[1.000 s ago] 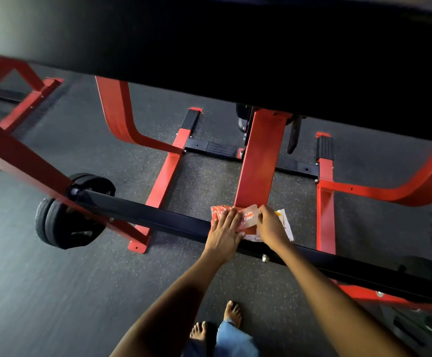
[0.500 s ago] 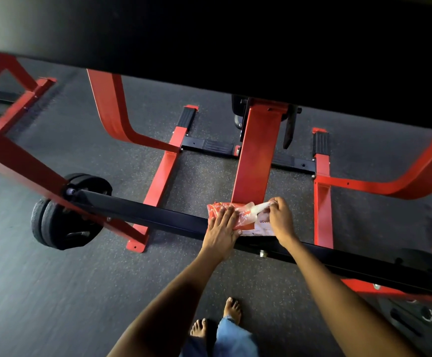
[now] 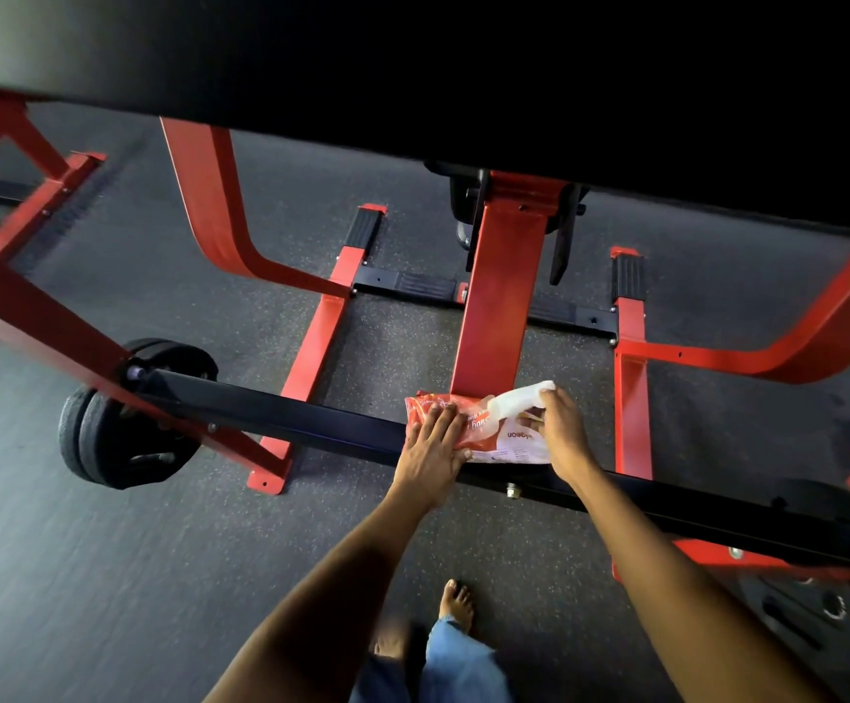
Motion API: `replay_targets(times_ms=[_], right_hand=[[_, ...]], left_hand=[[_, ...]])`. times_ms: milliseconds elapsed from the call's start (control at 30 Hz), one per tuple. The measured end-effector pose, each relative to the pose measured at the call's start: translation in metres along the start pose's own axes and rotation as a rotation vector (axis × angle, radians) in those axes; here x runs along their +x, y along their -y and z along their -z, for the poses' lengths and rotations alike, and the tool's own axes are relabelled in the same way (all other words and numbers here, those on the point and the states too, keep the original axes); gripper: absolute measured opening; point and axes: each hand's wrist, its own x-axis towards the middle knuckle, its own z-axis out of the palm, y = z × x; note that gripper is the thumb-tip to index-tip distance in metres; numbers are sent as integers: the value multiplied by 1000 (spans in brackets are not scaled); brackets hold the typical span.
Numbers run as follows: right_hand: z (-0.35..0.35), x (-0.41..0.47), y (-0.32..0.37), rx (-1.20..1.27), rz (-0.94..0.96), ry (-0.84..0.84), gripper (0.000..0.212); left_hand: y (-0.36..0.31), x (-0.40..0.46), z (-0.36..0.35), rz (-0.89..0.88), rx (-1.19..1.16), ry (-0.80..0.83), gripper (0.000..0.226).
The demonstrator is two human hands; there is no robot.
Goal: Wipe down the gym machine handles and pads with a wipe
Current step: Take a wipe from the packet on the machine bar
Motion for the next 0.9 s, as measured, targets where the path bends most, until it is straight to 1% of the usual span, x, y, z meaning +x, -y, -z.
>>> replay_targets(times_ms=[33, 67, 133, 200, 233, 300, 367, 400, 433, 467, 500, 567, 700, 767, 833, 900], right_hand=[[1, -1, 0, -46, 1, -8, 22], [2, -2, 2, -164, 36, -7, 23], [3, -4, 6, -363, 167, -3, 26], [1, -4, 4, -459, 257, 9, 32], [0, -4, 3, -515, 284, 17, 32], [0, -9, 3, -691, 339, 60, 25], [1, -10, 2, -895, 487, 89, 29], [2, -10, 3, -1006, 549, 129, 32], [4, -7, 3, -1070, 573, 174, 31], [6, -6, 5, -1100, 531, 203, 28], [7, -5, 6, -1103, 493, 200, 24], [9, -6, 8, -1040, 434, 119, 19], [14, -15, 14, -819, 310, 65, 25], [18, -15, 14, -798, 269, 15, 25], [20, -20, 15, -807, 261, 15, 23], [21, -27, 16, -780, 245, 8, 27]], left_hand=[[0, 0, 0, 3, 8, 3, 88], [-1, 0, -1, 5, 12, 2, 88], [-1, 0, -1, 9, 19, -1, 84], [-2, 1, 0, 12, 23, 1, 78], [-2, 0, 1, 13, 19, -2, 79], [-4, 0, 3, 16, 26, 0, 75], [-4, -1, 2, 15, 32, 11, 67], [-4, -1, 2, 12, 33, 10, 65], [-4, -2, 2, 11, 32, 9, 64], [-3, -2, 1, 5, 30, 7, 62], [-3, -2, 1, 4, 23, 7, 61], [-4, -2, 0, 6, 17, 9, 61], [-6, -4, 1, 9, 39, 16, 64], [-8, -5, 2, 9, 35, 12, 60], [-10, -5, 3, 10, 29, 2, 60], [-11, -6, 4, 8, 16, -4, 61]])
